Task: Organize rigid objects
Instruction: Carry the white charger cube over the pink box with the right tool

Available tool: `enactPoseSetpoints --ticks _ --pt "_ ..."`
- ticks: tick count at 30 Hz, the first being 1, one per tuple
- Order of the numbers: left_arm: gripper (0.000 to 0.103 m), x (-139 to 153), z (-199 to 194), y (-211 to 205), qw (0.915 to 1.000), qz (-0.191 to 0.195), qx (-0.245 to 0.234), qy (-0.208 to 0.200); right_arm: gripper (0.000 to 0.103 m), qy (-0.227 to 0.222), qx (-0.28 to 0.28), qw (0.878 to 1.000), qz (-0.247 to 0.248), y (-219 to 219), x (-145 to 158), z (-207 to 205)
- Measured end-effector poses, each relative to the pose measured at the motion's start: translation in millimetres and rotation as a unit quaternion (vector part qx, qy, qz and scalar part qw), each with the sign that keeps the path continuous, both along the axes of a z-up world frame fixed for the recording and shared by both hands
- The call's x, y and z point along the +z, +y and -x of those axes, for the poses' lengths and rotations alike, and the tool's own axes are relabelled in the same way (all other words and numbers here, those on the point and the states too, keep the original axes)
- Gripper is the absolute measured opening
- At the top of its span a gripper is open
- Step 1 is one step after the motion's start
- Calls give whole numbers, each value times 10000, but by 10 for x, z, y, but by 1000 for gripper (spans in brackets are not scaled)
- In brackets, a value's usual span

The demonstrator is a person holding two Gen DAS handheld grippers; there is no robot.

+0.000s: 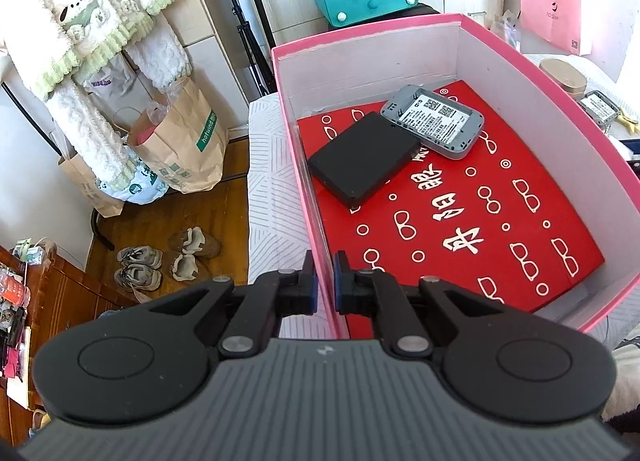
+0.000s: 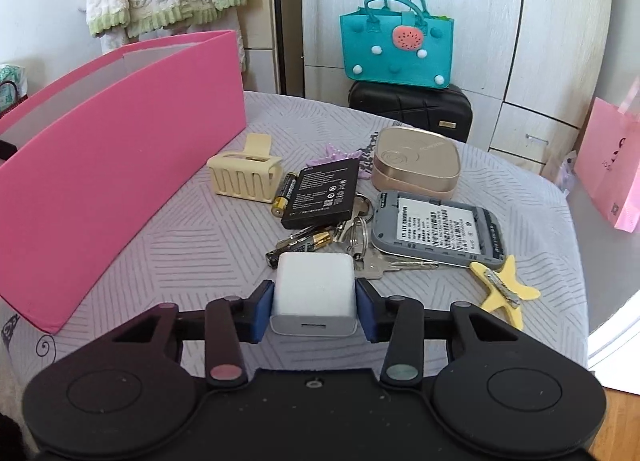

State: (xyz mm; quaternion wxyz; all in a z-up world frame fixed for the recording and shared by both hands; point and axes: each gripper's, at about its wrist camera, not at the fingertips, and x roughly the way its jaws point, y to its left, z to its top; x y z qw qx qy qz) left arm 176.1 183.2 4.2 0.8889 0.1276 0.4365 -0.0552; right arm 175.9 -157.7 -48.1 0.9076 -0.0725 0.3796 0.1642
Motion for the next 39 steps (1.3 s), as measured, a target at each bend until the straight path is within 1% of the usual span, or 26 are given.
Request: enactPoseSetpoints --ticks 8,11,14,16,18,20,23,26,28,30,33,37,39 --pt "7 2 19 16 9999 -15 -128 -2 48 -137 106 9998 107 106 228 250" --pt "7 -4 30 8 9998 -51 -177 -6 48 -255 203 9995 59 180 377 315" --pt "7 -5 36 -11 9995 -141 -269 -8 48 -367 395 9984 -174 286 607 356" --pt "7 -5 33 -8 9996 -125 -262 -23 48 -448 599 9961 -472 389 791 377" --pt "7 -3 33 8 9997 -62 -238 -33 48 -544 910 9910 -819 515 963 390" --pt "7 -1 36 22 9997 -3 -226 -41 48 -516 1232 9847 -1118 667 1097 357" --pt "7 0 45 32 9997 24 -246 -32 48 -307 1675 9781 -1198 999 1212 216" --pt "7 -2 50 30 9997 11 -258 -49 48 -179 1909 9765 -981 1359 1238 64" --pt "7 -2 47 16 9995 -42 -302 -32 48 -23 1990 9764 -833 1560 1200 -56" --pt "8 4 32 26 9995 -2 -326 7 48 298 2084 9741 -829 1724 1147 -217" --pt "8 8 27 56 9994 81 -341 26 48 996 2201 9667 -849 1959 1041 -500" --pt "9 6 21 89 9992 211 -327 41 48 1701 2145 9602 -553 2221 781 -810" --pt "9 9 16 90 9991 218 -348 56 48 1907 2057 9592 -357 2327 649 -901"
